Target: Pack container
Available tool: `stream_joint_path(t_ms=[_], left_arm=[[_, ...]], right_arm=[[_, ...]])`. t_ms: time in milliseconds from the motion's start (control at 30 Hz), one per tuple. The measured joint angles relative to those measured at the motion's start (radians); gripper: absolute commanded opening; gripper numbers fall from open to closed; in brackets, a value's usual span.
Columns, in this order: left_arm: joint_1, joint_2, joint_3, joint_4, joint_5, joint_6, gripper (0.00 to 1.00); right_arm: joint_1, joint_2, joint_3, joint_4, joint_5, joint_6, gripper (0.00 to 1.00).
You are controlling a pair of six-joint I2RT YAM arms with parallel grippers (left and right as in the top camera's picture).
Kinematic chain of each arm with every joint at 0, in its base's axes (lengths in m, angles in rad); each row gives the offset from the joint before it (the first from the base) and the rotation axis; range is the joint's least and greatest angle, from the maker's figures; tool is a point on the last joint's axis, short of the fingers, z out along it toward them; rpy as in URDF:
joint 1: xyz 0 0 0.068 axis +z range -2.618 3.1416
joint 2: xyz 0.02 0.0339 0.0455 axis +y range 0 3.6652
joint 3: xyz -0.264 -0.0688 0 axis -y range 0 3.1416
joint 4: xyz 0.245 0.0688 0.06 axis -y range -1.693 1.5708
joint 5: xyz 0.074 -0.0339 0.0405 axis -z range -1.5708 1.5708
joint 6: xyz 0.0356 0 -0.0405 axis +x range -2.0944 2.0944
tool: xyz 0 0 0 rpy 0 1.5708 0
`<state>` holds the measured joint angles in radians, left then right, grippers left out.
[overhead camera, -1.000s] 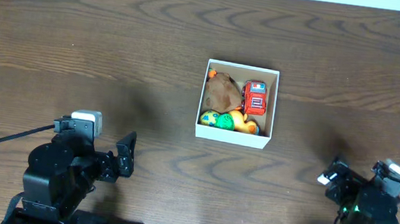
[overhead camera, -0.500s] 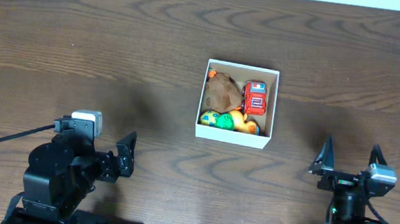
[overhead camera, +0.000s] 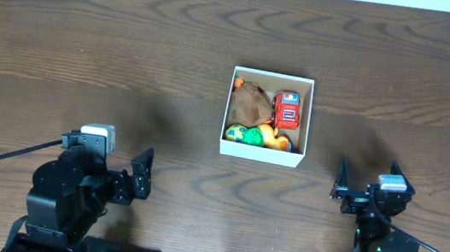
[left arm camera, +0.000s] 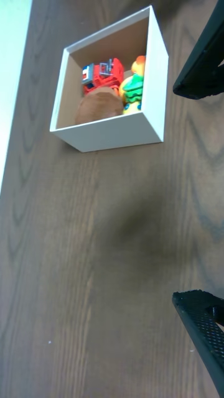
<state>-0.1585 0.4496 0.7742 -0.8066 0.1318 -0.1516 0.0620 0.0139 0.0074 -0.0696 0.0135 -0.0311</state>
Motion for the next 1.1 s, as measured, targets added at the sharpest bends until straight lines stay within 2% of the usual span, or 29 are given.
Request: stream_joint_path(t_ms=[867, 1100], left_arm=[[0.000, 0.000, 0.000, 0.000, 0.000, 0.000, 0.98], [0.014, -0.020, -0.003, -0.110, -0.035, 0.040, 0.98]], right_arm=[[-0.001, 0.000, 0.000, 0.000, -0.007, -0.001, 0.99], [-0.001, -0.001, 0.000, 0.000, -0.007, -0.003, 0.99]])
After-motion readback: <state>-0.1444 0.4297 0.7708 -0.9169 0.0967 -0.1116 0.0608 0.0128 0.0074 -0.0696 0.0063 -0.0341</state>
